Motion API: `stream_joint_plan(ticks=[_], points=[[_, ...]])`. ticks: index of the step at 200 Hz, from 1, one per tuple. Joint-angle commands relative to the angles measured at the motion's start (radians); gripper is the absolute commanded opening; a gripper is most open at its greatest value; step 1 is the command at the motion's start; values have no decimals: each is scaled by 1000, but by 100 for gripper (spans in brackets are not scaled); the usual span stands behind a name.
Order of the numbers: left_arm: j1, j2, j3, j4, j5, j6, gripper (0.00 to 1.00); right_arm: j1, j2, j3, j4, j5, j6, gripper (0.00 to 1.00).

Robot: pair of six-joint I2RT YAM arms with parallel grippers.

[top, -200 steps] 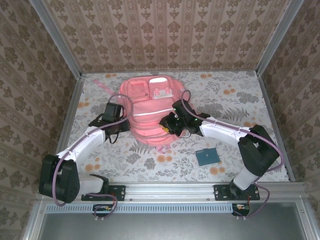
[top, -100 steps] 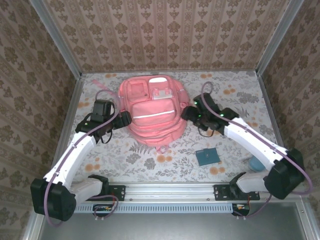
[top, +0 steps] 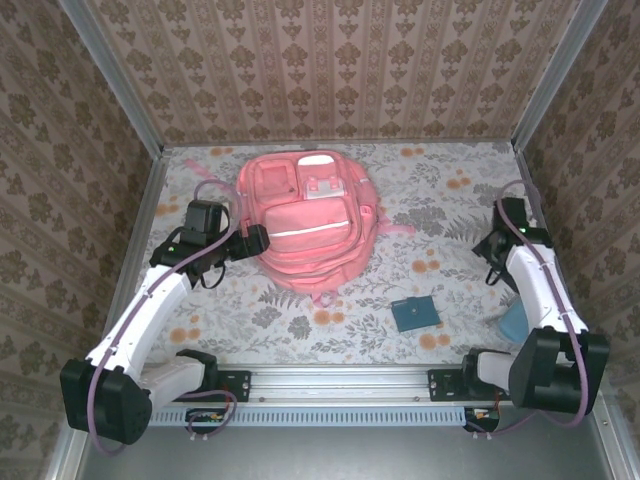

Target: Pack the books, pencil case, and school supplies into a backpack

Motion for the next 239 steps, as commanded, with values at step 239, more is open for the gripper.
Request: stream_joint_plan(ticks=[239], points=[[7, -1, 14, 7, 50, 14, 100, 100, 281, -97, 249, -411, 4, 88]])
